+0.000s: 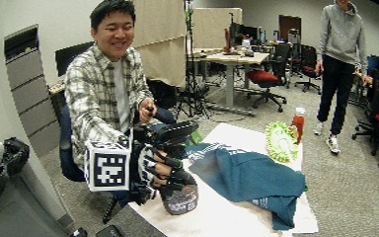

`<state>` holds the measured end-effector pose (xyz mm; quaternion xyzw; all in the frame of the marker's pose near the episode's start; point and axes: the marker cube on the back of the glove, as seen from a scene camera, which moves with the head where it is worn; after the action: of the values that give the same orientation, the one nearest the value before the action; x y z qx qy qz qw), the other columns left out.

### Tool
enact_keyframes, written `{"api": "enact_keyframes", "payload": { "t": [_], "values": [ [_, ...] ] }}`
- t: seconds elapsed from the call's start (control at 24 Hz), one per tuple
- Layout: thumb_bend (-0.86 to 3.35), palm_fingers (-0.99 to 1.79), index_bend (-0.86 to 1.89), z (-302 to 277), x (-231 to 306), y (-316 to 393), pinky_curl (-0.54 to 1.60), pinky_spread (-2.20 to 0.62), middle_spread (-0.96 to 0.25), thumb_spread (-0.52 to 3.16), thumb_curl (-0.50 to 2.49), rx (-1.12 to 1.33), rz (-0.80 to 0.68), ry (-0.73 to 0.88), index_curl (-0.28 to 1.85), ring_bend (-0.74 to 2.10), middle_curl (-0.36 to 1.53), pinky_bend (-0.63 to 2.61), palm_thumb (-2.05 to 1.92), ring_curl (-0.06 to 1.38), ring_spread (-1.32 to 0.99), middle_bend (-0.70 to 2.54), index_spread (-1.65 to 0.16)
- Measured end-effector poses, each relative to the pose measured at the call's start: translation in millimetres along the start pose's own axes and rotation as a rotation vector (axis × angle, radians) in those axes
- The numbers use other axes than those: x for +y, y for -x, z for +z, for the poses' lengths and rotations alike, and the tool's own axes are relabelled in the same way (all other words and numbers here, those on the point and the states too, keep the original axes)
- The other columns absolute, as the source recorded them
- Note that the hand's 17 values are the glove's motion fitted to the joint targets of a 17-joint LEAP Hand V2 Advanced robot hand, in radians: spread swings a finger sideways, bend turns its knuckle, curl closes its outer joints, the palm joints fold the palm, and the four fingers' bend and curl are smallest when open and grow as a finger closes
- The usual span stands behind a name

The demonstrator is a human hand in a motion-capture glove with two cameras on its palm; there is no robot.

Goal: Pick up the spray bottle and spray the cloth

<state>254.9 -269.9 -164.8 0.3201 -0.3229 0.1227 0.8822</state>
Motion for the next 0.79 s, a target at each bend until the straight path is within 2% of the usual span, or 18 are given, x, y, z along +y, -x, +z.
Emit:
{"api": "enact_keyframes", "payload": {
  "t": [0.33, 0.79],
  "values": [
    [0.00, 0.97, 0.10, -6, -13, -3, 0.37, 0.07, -0.09, 0.91, 0.54, -0.049, -0.014, -0.086, 0.26, 0.50, 0.47, 0.34, 1.07, 0.40, -0.12, 0.33, -0.29],
    [-0.02, 1.11, 0.15, 0, -6, -5, 0.42, -0.03, -0.14, 0.66, 0.60, -0.031, -0.067, -0.204, 0.29, 0.52, 0.51, 0.40, 1.12, 0.45, -0.17, 0.38, -0.28]
  ]
}}
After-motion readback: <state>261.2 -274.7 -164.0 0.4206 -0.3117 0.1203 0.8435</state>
